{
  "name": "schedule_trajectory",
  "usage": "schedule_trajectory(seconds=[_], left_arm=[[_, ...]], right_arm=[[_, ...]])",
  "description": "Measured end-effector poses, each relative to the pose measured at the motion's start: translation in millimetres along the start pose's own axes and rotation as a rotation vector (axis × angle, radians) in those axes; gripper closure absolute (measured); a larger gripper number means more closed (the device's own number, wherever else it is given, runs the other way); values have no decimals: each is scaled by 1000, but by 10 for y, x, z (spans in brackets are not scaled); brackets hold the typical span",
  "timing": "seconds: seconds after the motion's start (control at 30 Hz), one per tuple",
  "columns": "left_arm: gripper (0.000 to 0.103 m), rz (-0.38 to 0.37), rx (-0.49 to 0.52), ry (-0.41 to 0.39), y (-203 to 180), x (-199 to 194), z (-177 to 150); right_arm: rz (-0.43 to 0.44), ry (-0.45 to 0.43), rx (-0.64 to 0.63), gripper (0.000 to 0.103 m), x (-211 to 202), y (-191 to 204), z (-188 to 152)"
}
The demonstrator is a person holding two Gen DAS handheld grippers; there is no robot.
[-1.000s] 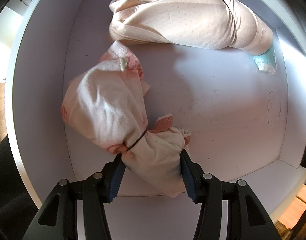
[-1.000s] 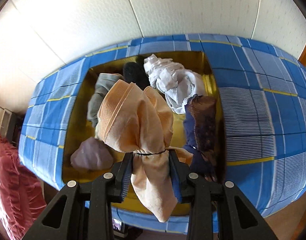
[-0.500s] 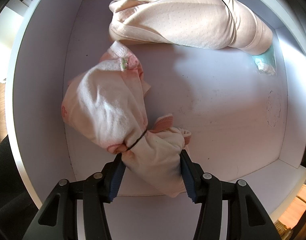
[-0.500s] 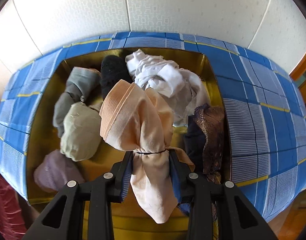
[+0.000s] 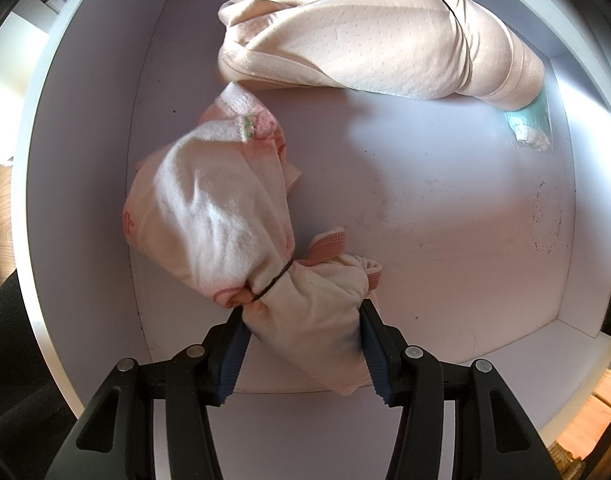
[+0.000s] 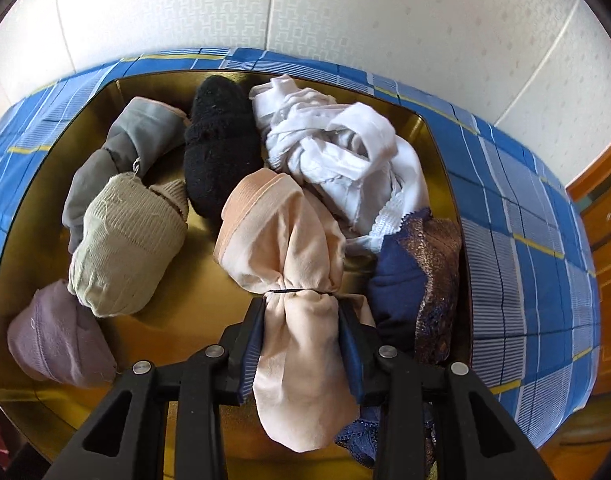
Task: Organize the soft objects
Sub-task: 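Lower the beige stocking bundle into the gold tin and open the right tool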
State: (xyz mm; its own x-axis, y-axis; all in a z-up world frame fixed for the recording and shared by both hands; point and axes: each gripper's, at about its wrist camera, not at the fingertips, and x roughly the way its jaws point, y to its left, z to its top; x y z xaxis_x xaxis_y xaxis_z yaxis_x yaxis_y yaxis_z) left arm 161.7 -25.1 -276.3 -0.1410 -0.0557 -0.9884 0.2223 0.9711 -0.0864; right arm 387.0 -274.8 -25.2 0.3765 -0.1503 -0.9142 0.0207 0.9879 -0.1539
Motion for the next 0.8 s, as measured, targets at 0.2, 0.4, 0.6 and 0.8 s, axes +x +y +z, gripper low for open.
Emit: schedule_trajectory(seconds=[0.2, 0.4, 0.6, 0.8], left_arm=[[49, -5, -3, -1, 9, -17, -7], [49, -8, -7, 1, 24, -27, 0], [49, -12, -13, 5, 51, -39, 3], [50, -12, -12, 6, 76, -28, 3]], right_arm=[[-4, -8, -32, 65, -24, 37, -54], [0, -3, -43, 64, -34, 69, -55], [12, -14, -42, 61, -157, 26, -156], [54, -41, -8, 60, -384, -83, -257]])
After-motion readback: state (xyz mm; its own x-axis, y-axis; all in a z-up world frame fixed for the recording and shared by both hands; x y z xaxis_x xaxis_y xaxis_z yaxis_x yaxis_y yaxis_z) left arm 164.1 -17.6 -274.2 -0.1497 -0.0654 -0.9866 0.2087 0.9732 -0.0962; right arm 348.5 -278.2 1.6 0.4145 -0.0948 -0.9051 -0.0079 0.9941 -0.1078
